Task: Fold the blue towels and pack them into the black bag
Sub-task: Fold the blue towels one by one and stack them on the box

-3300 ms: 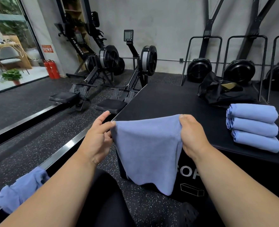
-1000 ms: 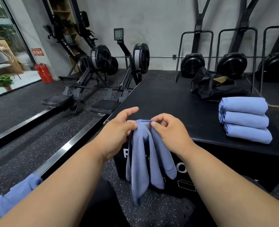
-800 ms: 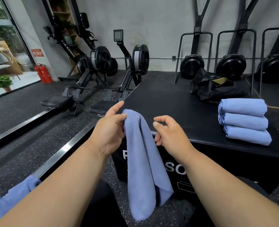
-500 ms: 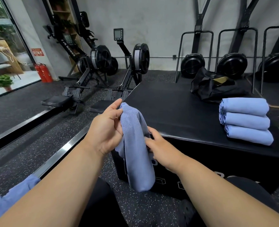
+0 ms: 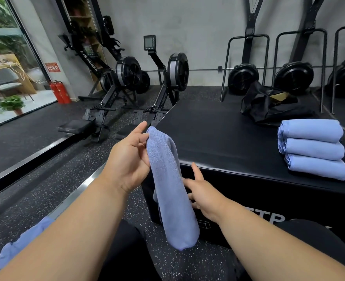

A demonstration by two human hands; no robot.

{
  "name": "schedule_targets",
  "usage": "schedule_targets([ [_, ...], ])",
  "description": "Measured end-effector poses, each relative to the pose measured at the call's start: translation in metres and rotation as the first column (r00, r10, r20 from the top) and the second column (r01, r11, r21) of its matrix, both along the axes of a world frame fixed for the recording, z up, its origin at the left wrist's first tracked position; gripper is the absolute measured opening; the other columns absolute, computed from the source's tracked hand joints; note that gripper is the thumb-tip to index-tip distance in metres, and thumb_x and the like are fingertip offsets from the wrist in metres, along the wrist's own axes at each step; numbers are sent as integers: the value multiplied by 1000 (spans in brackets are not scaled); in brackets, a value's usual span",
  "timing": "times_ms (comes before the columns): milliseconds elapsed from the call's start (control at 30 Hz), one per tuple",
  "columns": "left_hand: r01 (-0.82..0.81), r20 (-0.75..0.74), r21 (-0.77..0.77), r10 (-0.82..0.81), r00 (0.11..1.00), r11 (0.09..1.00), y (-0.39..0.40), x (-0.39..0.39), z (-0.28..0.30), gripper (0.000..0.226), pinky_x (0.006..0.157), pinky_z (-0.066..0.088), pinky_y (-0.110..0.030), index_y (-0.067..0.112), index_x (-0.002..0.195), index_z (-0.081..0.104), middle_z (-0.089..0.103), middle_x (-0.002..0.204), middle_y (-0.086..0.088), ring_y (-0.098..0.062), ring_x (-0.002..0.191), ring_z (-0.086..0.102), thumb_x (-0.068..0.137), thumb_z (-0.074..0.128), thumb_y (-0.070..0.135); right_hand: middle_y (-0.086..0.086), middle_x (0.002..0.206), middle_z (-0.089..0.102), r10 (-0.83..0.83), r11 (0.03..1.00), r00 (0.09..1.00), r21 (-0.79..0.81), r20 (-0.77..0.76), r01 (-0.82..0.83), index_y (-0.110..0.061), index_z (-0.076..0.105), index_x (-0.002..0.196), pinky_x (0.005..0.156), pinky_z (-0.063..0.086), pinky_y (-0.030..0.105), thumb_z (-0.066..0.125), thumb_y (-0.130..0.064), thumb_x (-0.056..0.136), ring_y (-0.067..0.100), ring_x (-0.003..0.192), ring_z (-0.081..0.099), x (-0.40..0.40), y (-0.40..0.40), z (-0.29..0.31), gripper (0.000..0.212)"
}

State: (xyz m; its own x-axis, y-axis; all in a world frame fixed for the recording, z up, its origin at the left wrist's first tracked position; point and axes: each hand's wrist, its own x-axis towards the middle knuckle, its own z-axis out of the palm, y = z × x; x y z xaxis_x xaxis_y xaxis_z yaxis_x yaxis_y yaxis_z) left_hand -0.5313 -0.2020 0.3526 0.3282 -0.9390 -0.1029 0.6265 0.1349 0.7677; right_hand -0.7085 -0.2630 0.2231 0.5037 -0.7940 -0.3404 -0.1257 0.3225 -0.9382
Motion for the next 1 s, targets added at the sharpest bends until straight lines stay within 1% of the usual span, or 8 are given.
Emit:
schedule_targets([
  [100,21,-23,-15,-21,1000,1000,1,2,1,46,99,55,-43,10,141,58,72,112,-14,-25,95,73,99,48,-4,1,133,69,-32,995,997,96,77,24,-58,4,161,67,57,35,64,-32,102,17,86,73,2,-1,-6,88],
  [233,36,-18,-23,-37,999,999,4,3,2,44,94,58,-40,10,141,58,74,107,-12,-23,93,74,100,46,-2,8,146,49,-185,945,946,313,267,97,-53,7,163,76,63,51,63,-21,104,33,118,67,5,-2,-11,88],
  [300,42,-20,-21,-42,999,999,5,3,2,44,91,59,-39,11,141,57,75,105,-11,-22,92,74,101,44,-2,10,162,37,-230,924,921,369,315,104,-52,6,163,84,62,61,63,-21,104,43,137,54,7,-4,-12,88],
  [400,35,-26,-20,-35,999,999,6,3,2,44,91,57,-40,10,142,57,74,106,-12,-22,91,74,101,44,-2,9,167,30,-225,914,921,395,318,87,-53,5,163,95,55,68,64,-26,103,47,145,43,9,-7,-13,88],
  [600,25,-26,-11,-25,999,1000,6,3,4,45,98,56,-41,10,141,58,73,111,-12,-24,97,72,101,43,-2,7,163,37,-186,917,933,396,309,51,-52,4,163,73,62,50,63,-30,105,39,136,55,11,0,-16,85],
  [800,32,-29,-5,-32,999,999,5,7,3,44,91,61,-39,11,140,59,76,105,-11,-22,93,72,100,43,-2,4,142,55,-273,910,877,402,395,102,-48,10,165,91,60,52,59,-10,104,31,113,74,8,-5,-18,87],
  [900,13,-4,9,-13,1000,1000,5,12,0,45,92,61,-41,12,140,58,76,108,-12,-24,97,72,100,44,-2,9,122,66,-281,924,873,359,399,134,-41,17,165,84,59,44,56,0,103,28,103,77,6,-11,-7,85],
  [1000,-39,41,39,38,998,998,6,21,-6,45,99,57,-43,13,140,58,74,116,-12,-26,104,72,100,46,-2,15,140,59,-349,931,815,273,462,244,-32,22,166,84,58,42,56,-3,102,23,107,71,-12,-39,21,79],
])
